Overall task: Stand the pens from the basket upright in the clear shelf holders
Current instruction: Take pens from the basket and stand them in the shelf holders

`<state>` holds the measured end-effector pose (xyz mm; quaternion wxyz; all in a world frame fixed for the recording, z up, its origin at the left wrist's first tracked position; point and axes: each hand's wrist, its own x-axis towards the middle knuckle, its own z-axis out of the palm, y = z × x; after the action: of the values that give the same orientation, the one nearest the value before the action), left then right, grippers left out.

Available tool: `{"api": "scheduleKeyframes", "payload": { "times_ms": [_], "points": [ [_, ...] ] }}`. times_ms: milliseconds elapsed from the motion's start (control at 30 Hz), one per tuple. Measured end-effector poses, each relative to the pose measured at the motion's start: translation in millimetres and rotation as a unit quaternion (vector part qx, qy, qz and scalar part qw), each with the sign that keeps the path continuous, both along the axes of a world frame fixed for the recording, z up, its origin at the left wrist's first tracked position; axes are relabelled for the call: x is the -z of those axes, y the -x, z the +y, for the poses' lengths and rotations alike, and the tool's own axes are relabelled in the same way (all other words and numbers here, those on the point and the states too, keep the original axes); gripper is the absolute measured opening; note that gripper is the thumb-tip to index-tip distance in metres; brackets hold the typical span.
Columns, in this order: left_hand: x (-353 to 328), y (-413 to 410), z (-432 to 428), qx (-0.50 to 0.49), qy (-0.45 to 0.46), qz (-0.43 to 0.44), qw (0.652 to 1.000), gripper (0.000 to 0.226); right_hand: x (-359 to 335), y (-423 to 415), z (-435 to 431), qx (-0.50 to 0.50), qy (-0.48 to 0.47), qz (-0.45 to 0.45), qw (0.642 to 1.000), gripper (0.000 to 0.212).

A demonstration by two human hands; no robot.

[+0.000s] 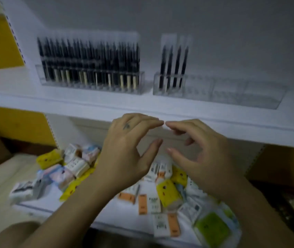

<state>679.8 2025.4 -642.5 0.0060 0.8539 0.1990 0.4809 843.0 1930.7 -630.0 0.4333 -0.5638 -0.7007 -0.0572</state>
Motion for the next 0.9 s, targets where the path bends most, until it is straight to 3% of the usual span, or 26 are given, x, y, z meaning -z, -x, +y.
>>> {"api": "scheduleKeyframes", "payload": {
  "times_ms": [133,233,367,467,633,733,833,900],
  "points": [
    [77.6,16.4,-9.0,-0.028,0.1,0.004,0.995,0.026,79.5,13.3,3.9,0.025,0.096,0.02,0.995,0.038],
    [139.5,23.1,-11.0,-0.057,0.22,0.063,0.972,0.033,150.9,20.5,8.8,0.035,0.205,0.016,0.978,0.038],
    [222.6,22.9,-5.6,-0.107,0.39,0.209,0.89,0.045,242.5,25.8,13.1,0.038,0.388,-0.008,0.921,0.044],
    [286.9,19.5,-11.0,-0.159,0.509,0.278,0.799,0.05,297.1,28.7,12.9,0.04,0.486,-0.02,0.873,0.042],
    [379.6,35.3,-47.9,-0.135,0.659,0.332,0.661,0.027,367.6,32.3,-11.9,0.021,0.608,-0.007,0.794,0.005],
    [409.6,37.1,-51.5,-0.095,0.688,0.362,0.622,0.029,398.7,32.4,-19.2,0.017,0.664,-0.008,0.748,0.011],
    [422.9,32.8,-43.4,-0.095,0.699,0.35,0.617,0.009,427.1,36.5,-17.7,0.004,0.715,-0.018,0.699,0.004],
    [432.6,33.8,-41.5,-0.107,0.711,0.337,0.607,0.006,446.7,41.4,-13.9,0.004,0.747,-0.022,0.665,0.022]
  ]
}}
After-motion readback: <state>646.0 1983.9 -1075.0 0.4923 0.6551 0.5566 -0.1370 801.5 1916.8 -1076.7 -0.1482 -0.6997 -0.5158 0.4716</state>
